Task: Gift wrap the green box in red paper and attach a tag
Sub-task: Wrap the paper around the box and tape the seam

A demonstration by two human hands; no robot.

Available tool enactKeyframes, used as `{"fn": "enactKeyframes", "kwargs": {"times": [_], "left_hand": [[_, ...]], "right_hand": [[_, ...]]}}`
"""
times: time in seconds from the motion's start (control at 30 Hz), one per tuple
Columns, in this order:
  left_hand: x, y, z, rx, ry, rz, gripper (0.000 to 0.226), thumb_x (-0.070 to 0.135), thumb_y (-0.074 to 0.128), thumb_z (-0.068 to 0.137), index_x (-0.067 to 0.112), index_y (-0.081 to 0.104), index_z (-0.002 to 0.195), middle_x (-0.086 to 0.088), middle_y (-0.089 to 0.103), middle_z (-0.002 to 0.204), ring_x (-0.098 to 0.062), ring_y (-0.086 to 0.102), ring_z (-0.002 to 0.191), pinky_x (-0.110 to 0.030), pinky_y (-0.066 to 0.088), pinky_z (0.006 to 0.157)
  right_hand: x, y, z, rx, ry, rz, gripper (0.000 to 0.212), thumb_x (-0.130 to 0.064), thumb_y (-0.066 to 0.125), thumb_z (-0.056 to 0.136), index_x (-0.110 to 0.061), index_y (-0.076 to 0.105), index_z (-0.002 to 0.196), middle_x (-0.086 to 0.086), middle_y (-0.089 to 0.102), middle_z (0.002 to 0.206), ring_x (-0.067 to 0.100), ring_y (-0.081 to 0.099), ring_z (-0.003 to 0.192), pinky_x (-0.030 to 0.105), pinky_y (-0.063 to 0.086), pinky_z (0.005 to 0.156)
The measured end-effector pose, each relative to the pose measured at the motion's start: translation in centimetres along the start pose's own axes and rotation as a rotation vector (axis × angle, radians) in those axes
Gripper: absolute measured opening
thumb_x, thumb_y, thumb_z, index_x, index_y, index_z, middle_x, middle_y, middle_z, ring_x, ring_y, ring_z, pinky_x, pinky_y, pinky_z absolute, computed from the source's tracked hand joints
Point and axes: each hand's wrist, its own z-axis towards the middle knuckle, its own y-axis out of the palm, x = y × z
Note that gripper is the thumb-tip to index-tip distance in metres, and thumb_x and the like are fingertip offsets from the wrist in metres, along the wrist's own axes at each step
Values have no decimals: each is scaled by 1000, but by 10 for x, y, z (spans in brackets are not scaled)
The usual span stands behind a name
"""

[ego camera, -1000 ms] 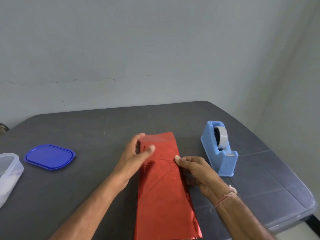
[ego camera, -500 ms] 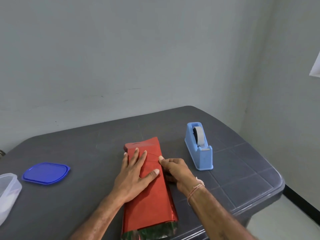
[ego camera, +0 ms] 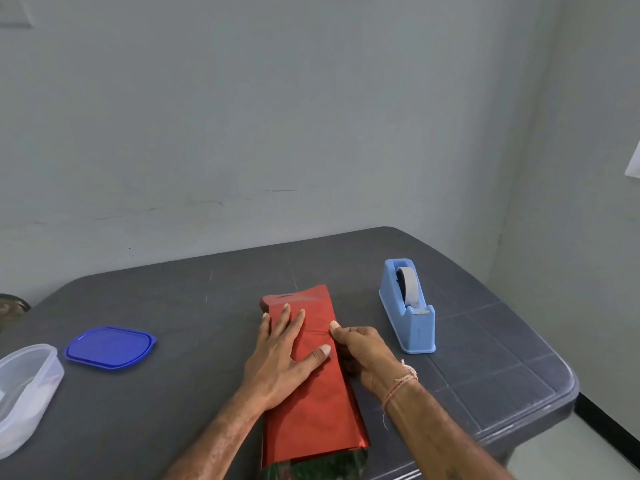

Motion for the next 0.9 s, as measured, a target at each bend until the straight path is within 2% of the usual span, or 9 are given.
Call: {"fn": "enactKeyframes", "kwargs": {"times": [0.07, 0.23, 0.33, 0.43, 0.57, 0.63, 0.7, 0.77, 0.9], "left_hand": [[0, 0, 0, 4, 1, 2, 103, 91, 36, 74, 44, 9, 161, 22, -11, 168, -13, -20, 155, -51, 25, 121], [-1, 1, 1, 21, 5, -8, 103, 90, 38, 75, 43, 10, 161, 22, -10, 168, -12, -19, 155, -50, 28, 120], [-1, 0, 0, 23, 8, -17, 102, 89, 40, 77, 42, 9, 162, 21, -10, 168, -12, -20, 155, -50, 29, 119], [-3, -1, -2, 38, 4, -36, 101, 88, 41, 78, 41, 10, 162, 21, -9, 168, -11, -20, 155, -51, 29, 120], [-5, 1, -1, 46, 7, -48, 101, 87, 43, 79, 40, 9, 162, 21, -9, 168, -11, -19, 155, -52, 30, 119], [-6, 1, -1, 51, 6, -61, 101, 88, 42, 79, 41, 8, 162, 21, -9, 168, -12, -20, 155, -52, 29, 119], [-12, 0, -2, 62, -3, -99, 102, 89, 40, 78, 41, 7, 162, 22, -9, 168, -12, -19, 155, -53, 27, 120], [-19, -2, -4, 83, -4, -165, 107, 94, 36, 73, 42, 7, 162, 22, -8, 168, -12, -19, 155, -52, 22, 122], [-39, -4, -12, 143, 15, -415, 109, 97, 33, 67, 47, 8, 160, 27, -7, 166, -7, -18, 154, -44, 4, 126]], "right_hand": [[0, 0, 1, 26, -3, -3, 35, -23, 71, 97, -7, 60, 68, 8, 57, 55, 16, 53, 40, 21, 43, 42], [-3, 3, -4, 16, -3, 24, 27, -23, 71, 97, 1, 70, 86, 22, 69, 81, 28, 65, 64, 36, 57, 62], [-2, 4, -3, 27, 6, 41, 28, -23, 70, 97, -1, 68, 79, 19, 65, 78, 26, 61, 60, 33, 56, 60], [-4, 6, -2, 38, 3, 23, 26, -22, 70, 97, 2, 69, 88, 19, 65, 76, 25, 61, 60, 31, 57, 57], [-8, 8, -5, 43, 30, 21, 34, -22, 69, 98, 12, 71, 100, 25, 76, 92, 34, 71, 78, 48, 63, 78], [-10, 11, -6, 46, 17, 8, 31, -22, 68, 99, 7, 72, 90, 20, 74, 77, 29, 70, 67, 41, 63, 66], [-14, 18, -7, 41, -16, -36, 34, -23, 67, 100, -4, 63, 72, 10, 60, 58, 18, 55, 46, 26, 46, 46], [-19, 26, -8, 17, -46, -80, 32, -29, 68, 99, -8, 59, 76, 11, 54, 65, 18, 47, 48, 25, 38, 49], [-33, 46, -18, -9, -142, -210, 31, -38, 72, 95, -9, 68, 84, 14, 67, 77, 25, 62, 64, 30, 50, 57]]}}
